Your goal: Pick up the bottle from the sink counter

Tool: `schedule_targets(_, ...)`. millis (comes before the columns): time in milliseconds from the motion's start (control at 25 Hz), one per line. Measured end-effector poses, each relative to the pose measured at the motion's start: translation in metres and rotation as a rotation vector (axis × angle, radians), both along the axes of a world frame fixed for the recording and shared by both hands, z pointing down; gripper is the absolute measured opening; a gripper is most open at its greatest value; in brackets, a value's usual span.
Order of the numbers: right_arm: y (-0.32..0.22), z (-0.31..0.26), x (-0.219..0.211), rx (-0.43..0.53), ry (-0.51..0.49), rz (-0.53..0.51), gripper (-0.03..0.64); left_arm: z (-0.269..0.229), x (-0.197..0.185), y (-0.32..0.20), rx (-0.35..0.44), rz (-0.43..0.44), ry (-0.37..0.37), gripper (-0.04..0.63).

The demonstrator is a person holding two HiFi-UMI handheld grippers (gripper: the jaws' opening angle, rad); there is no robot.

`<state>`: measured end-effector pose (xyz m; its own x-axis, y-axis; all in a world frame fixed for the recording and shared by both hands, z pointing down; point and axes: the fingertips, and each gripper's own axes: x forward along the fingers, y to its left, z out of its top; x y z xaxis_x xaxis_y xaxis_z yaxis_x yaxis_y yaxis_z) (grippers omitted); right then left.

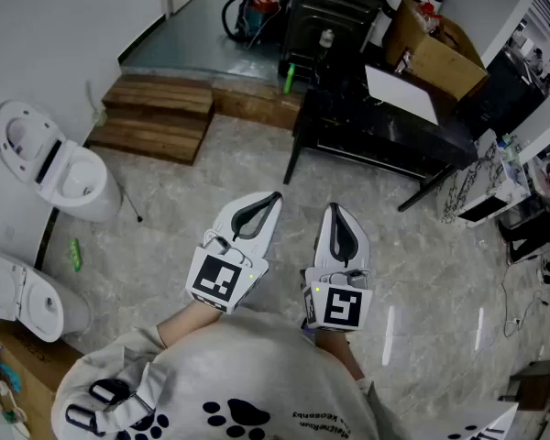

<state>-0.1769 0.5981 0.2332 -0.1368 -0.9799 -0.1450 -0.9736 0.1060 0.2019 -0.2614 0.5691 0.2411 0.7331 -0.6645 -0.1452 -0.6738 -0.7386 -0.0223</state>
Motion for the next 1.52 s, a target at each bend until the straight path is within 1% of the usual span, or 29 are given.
schedule_targets(200,-0.011,0.0,-0.009,0.002,0.0,-0.003,0.0,0.003,-0.006,-0.008,0.007,0.007,0.006,0.002)
schedule_targets(560,-0.016,0.002,-0.016,-0.009,-0.01,-0.005,0.0,0.008,-0.01,-0.016,-0.012,0.019,0.005,0.002)
schedule_targets(720,-0.02,0.006,-0.01,-0.013,-0.044,-0.008,0.002,0.012,-0.004,-0.02,-0.022,0.026,0.007,0.002)
schedule_targets(920,-0.029,0.012,0.002,-0.014,-0.054,-0.001,0.002,0.019,0.007,-0.03,-0.034,0.029,0.01,0.002)
schedule_targets(1160,-0.065,0.016,0.024,-0.011,-0.063,-0.013,0.001,0.018,0.03,-0.064,-0.02,0.022,0.004,0.002)
schedule_targets(1280,-0.09,0.019,0.037,-0.019,-0.057,-0.022,0.002,0.021,0.044,-0.088,-0.02,0.012,0.003,0.002)
schedule_targets(1400,-0.118,0.02,0.053,-0.022,-0.054,-0.029,0.001,0.018,0.061,-0.115,-0.035,0.005,0.0,0.002)
schedule_targets(1520,-0.147,0.019,0.069,-0.021,-0.048,-0.038,0.001,0.018,0.078,-0.142,-0.016,0.003,0.009,0.002)
